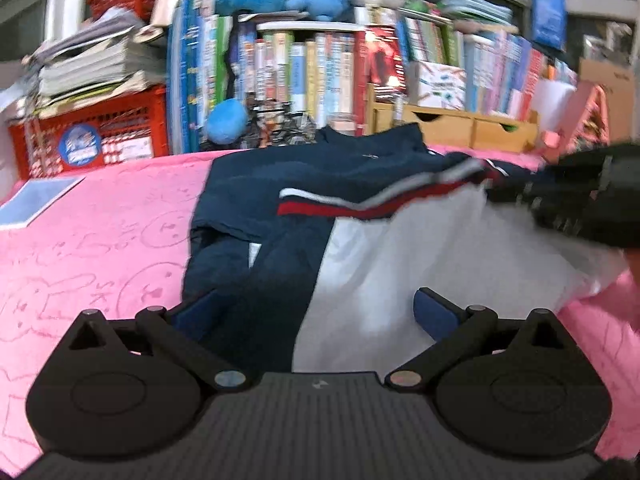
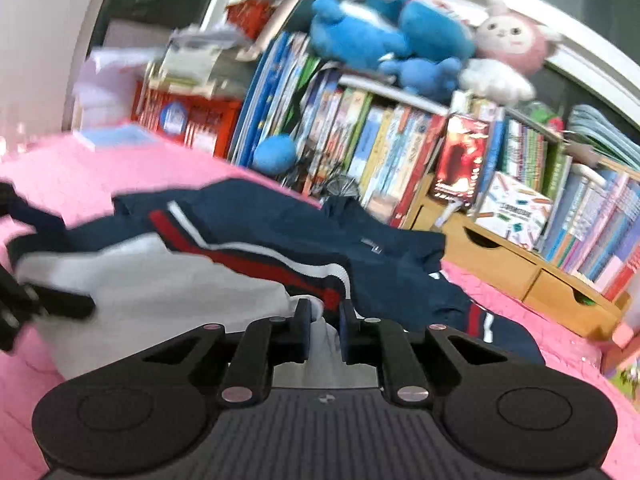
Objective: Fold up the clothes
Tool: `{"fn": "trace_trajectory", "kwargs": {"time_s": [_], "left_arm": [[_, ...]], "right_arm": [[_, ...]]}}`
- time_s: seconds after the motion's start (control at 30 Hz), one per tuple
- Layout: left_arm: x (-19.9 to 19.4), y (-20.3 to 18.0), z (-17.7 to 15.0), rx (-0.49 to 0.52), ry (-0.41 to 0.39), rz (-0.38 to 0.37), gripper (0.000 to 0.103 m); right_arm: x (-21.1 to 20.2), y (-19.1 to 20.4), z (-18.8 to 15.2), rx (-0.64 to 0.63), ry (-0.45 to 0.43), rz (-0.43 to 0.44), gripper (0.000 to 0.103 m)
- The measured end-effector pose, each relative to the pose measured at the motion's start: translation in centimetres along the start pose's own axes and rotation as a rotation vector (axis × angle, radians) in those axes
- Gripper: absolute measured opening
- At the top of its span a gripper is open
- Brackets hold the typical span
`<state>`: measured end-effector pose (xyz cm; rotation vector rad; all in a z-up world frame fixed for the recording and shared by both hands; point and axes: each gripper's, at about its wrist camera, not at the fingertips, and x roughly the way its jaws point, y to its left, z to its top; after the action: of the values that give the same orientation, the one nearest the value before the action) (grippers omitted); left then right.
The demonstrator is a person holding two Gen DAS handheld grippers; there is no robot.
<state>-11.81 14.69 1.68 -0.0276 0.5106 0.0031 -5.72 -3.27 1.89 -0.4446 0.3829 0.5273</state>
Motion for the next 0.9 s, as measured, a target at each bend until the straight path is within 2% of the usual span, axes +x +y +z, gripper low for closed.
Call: {"fn": "trace_trajectory", "kwargs": {"time_s": [0.1, 0.17, 0.23, 0.33, 0.37, 0.4, 0.43, 0.47, 0.5, 0.57, 0.63, 0.67, 0.7, 0.73, 0.77, 0.83, 0.9], "left_arm": [[-0.7, 0.1, 1.2, -0.023, -0.032, -0.016, 0.103], [-1.1, -0.6, 2.7, 0.033, -0.074, -0.035, 0.103], [-0.5, -1.7, 3.8, 0.119, -0.093, 0.011, 0.103], [2.7, -2.5, 3.5, 0.208, -0.017, 0.120, 0.103], [3.8, -2.8, 3.4, 0.238, 0.009, 0.156, 0.103], [4.8, -3.0, 3.3, 0.265, 0.035, 0.191, 0.103], [5.5, -2.7, 3.0, 0.257, 0.066, 0.197, 0.103], [6.2, -2.3, 2.7, 0.246, 0.095, 0.201, 0.103], [6.0, -1.6, 2.8, 0.203, 0.091, 0.183, 0.103], [6.3, -0.7, 2.8, 0.147, 0.114, 0.161, 0.103], [6.4, 0.0, 2.8, 0.111, 0.132, 0.137, 0.103], [6.5, 0.2, 2.7, 0.099, 0.136, 0.128, 0.103], [6.5, 0.3, 2.7, 0.092, 0.138, 0.123, 0.103], [6.4, 0.5, 2.6, 0.084, 0.140, 0.118, 0.103], [6.4, 0.6, 2.5, 0.076, 0.142, 0.112, 0.103], [6.3, 0.9, 2.4, 0.076, 0.139, 0.114, 0.103], [5.4, 0.8, 2.4, 0.122, 0.101, 0.168, 0.103]], "right_arm": [[2.8, 0.0, -0.8, 0.024, 0.081, 0.038, 0.018], [3.6, -0.3, -0.8, 0.046, 0.098, 0.056, 0.018], [3.4, -0.9, -0.6, 0.076, 0.097, 0.076, 0.020], [1.8, -3.0, -0.7, 0.152, 0.076, 0.117, 0.031], [1.0, -3.9, -0.8, 0.174, 0.062, 0.118, 0.038], [-0.2, -5.0, -1.1, 0.190, 0.039, 0.107, 0.048], [-1.3, -6.1, -1.4, 0.207, 0.016, 0.096, 0.054], [-2.3, -7.1, -1.8, 0.210, -0.002, 0.067, 0.065], [-3.0, -8.1, -2.3, 0.193, -0.005, 0.021, 0.075], [-3.7, -10.0, -3.7, 0.154, 0.025, -0.069, 0.086], [-3.0, -11.5, -5.1, 0.141, 0.110, -0.124, 0.087], [-2.4, -12.1, -5.8, 0.152, 0.159, -0.133, 0.076], [-1.7, -12.7, -6.4, 0.176, 0.212, -0.119, 0.029], [-1.1, -13.3, -7.0, 0.203, 0.255, -0.112, 0.007], [-0.8, -14.0, -7.4, 0.214, 0.266, -0.141, 0.010], [-0.6, -15.3, -7.9, 0.217, 0.251, -0.246, 0.010], [-1.1, -16.9, -8.2, 0.261, 0.257, -0.389, 0.011]]}}
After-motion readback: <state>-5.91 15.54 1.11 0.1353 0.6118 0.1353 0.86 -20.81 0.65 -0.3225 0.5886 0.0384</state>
